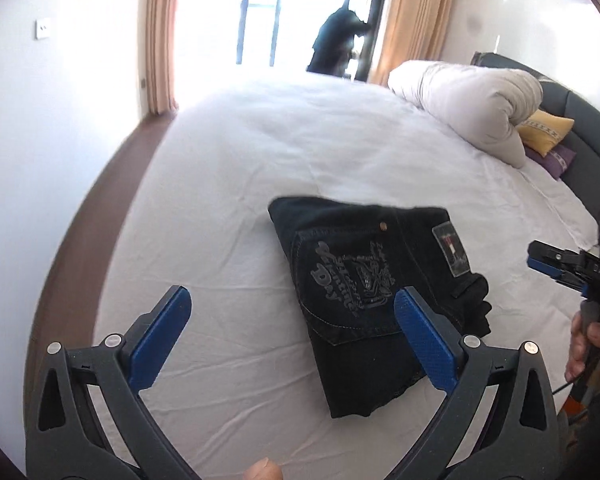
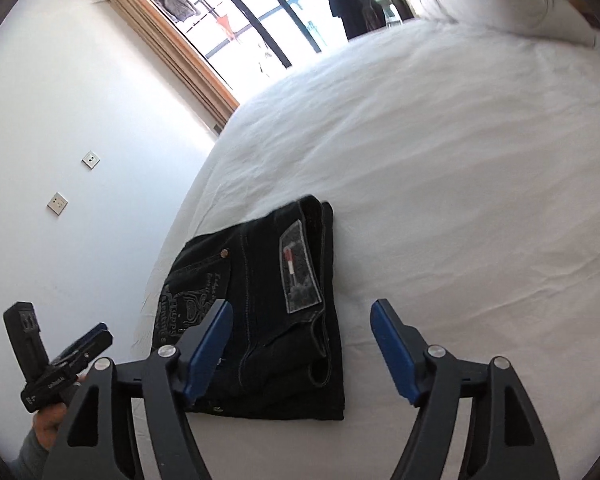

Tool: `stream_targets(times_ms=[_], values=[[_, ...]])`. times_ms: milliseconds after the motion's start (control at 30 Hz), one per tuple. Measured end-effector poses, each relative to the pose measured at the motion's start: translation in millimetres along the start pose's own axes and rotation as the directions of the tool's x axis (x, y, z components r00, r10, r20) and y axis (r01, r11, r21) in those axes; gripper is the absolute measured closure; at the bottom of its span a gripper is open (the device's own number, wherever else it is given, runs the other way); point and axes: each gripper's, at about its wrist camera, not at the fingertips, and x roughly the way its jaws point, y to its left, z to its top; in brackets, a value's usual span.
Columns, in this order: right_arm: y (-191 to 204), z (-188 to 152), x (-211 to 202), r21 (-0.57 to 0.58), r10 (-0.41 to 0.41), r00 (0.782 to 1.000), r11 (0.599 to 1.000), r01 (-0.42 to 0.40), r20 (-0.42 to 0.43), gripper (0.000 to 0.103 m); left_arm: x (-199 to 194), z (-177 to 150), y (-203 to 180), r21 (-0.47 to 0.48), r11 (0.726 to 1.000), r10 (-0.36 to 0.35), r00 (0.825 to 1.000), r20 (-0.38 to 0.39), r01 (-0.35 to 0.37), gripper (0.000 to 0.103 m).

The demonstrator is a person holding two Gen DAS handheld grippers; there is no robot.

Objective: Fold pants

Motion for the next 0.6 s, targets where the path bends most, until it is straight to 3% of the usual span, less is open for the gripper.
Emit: stream_targets(times_ms=[67,133,267,300,367,467,533,600], values=[[26,-5,-40,-0.078,-0.045,0.991,0.995,0.055,0.125,0.013,-48,5,-10,0.026,0.996,0.082,0.988,0.134,-0.086,0.0],[55,-12,-81,-0.14,-0.047,0.963,0.986,0.086,0.264,0.0,-92,8,-22,0.037,0.989,0.131,0.959,0.25,-0.145,0.0],[105,-19,-152,-0.217,-0.015,0.87,0.966,0.14,0.493,0.0,-183,6,-46,0.051,0.971,0.18,0.857,0.484,-0.233,0.0],[117,-22,-167,-0.224,-0.017,0.84,0.961,0.164,0.542,0.0,-201,6,-50,0.063,0.971,0.167,0.843,0.512,-0.231,0.0],[137,-26,-193,-0.215,-0.054,0.789,0.949,0.232,0.612,0.0,-225,9,-58,0.08,0.971,0.154,0.841,0.519,-0.227,0.0],[159,-32,-223,-0.184,-0.103,0.733,0.936,0.3,0.672,0.0,-249,14,-64,0.092,0.98,0.112,0.867,0.486,-0.178,0.0],[168,-36,-237,-0.197,-0.076,0.737,0.94,0.277,0.671,0.0,-255,16,-65,0.09,0.985,0.093,0.885,0.457,-0.15,0.0],[175,-37,-242,-0.197,-0.096,0.771,0.94,0.278,0.629,0.0,-253,18,-68,0.083,0.986,0.098,0.908,0.407,-0.144,0.0]])
